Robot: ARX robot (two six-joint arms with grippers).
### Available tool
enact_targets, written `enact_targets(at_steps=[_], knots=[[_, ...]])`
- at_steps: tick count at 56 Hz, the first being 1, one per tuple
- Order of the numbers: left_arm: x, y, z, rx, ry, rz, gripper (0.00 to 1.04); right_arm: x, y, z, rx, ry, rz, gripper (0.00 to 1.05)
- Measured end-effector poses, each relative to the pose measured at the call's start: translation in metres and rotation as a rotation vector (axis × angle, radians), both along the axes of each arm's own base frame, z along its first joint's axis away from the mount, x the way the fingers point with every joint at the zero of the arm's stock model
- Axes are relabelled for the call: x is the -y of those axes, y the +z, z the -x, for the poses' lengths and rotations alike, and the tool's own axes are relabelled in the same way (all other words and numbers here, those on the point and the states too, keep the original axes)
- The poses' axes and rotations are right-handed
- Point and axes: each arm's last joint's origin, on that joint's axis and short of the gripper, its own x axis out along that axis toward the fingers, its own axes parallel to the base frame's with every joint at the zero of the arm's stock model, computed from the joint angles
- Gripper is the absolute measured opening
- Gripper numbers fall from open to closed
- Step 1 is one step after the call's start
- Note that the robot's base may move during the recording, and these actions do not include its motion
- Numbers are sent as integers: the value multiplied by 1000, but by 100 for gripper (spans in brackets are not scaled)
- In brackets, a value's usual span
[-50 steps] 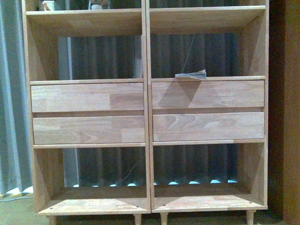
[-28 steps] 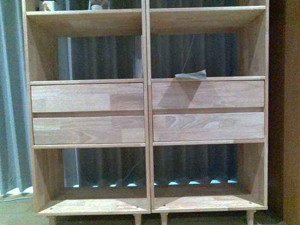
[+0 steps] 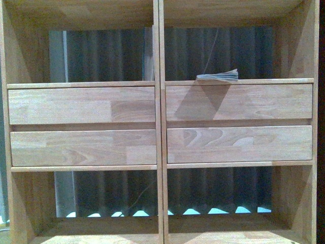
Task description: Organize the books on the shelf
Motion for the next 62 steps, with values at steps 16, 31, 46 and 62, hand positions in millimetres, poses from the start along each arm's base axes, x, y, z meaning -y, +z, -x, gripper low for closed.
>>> enact_targets(at_steps=[16,31,46,62], knots=[[0,0,0,0,0,0,97,0,0,0,0,0,0,98],[0,0,0,0,0,0,97,0,0,0,0,0,0,98],[0,0,0,1,0,0,97,0,0,0,0,0,0,98],[0,0,0,0,0,0,97,0,0,0,0,0,0,98]])
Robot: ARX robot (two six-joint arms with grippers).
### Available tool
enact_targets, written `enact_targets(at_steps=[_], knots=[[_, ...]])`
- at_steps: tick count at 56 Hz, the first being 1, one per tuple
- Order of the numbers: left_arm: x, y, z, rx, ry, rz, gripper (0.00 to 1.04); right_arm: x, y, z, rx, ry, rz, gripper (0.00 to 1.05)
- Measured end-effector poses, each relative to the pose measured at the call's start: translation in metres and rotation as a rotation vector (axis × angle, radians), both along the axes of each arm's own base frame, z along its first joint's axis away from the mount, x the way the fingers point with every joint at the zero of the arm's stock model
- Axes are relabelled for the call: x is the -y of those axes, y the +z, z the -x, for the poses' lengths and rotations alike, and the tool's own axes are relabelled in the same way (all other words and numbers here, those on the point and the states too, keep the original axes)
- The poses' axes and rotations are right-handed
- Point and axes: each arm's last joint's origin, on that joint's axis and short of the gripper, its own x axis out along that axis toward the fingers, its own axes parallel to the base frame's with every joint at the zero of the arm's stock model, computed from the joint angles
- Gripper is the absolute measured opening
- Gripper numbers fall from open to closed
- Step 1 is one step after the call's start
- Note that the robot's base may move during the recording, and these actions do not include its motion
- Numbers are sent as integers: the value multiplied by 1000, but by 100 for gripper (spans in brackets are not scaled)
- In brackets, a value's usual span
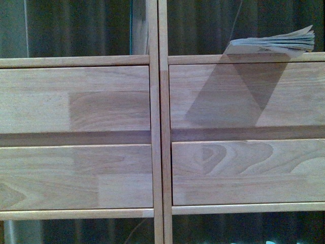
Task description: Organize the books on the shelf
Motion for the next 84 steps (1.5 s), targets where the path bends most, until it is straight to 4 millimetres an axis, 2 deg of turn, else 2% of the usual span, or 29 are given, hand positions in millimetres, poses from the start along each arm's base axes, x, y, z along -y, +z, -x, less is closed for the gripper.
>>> enact_targets(at_steps=[54,60,64,68,71,75,84], knots=[[0,0,0,0,0,0,97,0,0,0,0,0,-5,98],[0,0,0,0,-1,0,97,1,3,-3,-190,183,-124,98],[0,0,0,0,0,-1,97,1,25,-18,-230,275,-303,98],[0,0,0,0,0,0,97,-2,60,-41,-172,293,-468,98],[0,0,0,0,0,0,97,-7,76,-57,-151,315,-558,98],[0,0,0,0,0,0,97,-14,89,-78,-141,325,-663,98],[0,0,0,0,0,0,97,-22,106,-123,-132,281,-910,98]])
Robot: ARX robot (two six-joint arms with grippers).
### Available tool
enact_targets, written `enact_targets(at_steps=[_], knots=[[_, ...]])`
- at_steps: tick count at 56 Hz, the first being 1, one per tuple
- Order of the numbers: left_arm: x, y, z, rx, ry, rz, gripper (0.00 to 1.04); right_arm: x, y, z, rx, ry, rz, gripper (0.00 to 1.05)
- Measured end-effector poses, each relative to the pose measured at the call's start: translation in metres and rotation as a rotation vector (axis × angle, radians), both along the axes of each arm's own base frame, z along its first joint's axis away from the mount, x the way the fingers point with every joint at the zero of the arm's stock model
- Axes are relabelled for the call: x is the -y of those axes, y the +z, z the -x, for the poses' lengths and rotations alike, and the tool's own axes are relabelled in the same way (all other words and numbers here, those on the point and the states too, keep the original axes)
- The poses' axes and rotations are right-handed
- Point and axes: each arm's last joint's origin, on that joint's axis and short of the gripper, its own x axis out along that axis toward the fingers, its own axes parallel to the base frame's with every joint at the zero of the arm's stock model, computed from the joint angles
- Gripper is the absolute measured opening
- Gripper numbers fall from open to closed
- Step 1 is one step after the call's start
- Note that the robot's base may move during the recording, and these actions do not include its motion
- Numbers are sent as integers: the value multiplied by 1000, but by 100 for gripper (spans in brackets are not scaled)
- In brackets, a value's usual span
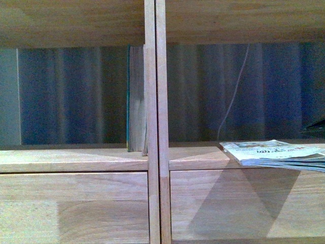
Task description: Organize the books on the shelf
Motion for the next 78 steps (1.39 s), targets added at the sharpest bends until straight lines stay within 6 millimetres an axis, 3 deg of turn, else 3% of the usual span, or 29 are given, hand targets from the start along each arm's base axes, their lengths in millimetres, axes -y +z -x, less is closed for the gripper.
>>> enact_targets(at_steps=[16,26,39,57,78], knots=[[0,0,0,0,0,0,97,-12,16,-53,-75,-98,-241,98],[0,0,0,0,0,0,97,-15,10,-81,-144,-146,-293,98],[0,0,0,0,0,0,97,-18,2,-95,-184,-180,-329,98],[0,0,0,0,0,0,97,-18,14,-114,-169,-245,-333,98],[0,0,0,0,0,0,97,10,17,-126,-169,-371,-352,47]])
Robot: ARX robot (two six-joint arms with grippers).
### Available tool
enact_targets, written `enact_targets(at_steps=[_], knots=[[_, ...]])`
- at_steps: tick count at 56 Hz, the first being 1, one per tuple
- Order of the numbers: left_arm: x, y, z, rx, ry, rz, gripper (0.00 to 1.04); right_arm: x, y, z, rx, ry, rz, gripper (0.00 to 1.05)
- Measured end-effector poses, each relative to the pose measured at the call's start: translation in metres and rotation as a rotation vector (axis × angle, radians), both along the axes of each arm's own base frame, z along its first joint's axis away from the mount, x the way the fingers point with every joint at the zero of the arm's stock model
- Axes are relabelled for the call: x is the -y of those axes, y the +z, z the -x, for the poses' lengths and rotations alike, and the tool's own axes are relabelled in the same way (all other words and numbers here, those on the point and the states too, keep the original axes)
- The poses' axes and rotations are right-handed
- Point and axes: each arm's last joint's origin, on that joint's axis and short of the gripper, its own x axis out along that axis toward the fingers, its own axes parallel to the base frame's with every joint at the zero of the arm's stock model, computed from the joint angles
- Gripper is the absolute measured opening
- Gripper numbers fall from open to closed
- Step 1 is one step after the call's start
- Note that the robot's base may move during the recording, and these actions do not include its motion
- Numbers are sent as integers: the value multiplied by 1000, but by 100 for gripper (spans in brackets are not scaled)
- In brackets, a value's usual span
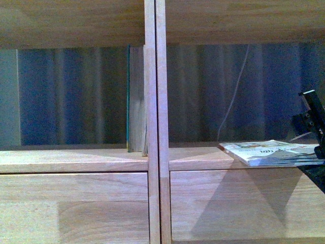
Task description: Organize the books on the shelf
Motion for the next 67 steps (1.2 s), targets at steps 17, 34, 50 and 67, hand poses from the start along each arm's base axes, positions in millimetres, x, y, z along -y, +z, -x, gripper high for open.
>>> enact_targets(at_steps=[17,34,50,67], knots=[[0,0,0,0,0,0,97,-6,-4,6,40,51,-44,7],[-23,29,-25,25,-536,-59,97,-2,20,36,158,157,-41,7],[-86,76,-110,69,-427,-10,97,26,69,79,371,160,25,7],[-109,127,-216,10,-431,154,97,19,103,125,684,266,89,7]])
